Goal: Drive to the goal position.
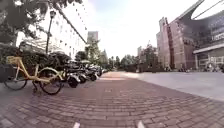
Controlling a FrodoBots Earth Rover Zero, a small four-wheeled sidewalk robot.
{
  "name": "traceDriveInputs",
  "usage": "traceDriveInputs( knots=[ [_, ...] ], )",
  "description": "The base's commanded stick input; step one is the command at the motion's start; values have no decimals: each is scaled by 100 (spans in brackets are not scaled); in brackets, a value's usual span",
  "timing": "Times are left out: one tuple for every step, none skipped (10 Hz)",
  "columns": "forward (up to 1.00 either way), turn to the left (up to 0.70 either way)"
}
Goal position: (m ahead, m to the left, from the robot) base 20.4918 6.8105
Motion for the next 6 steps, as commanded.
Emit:
traceDriveInputs(
  knots=[
    [70, 0],
    [70, 0],
    [70, 0],
    [70, 0],
    [70, 0],
    [70, 0]
  ],
)
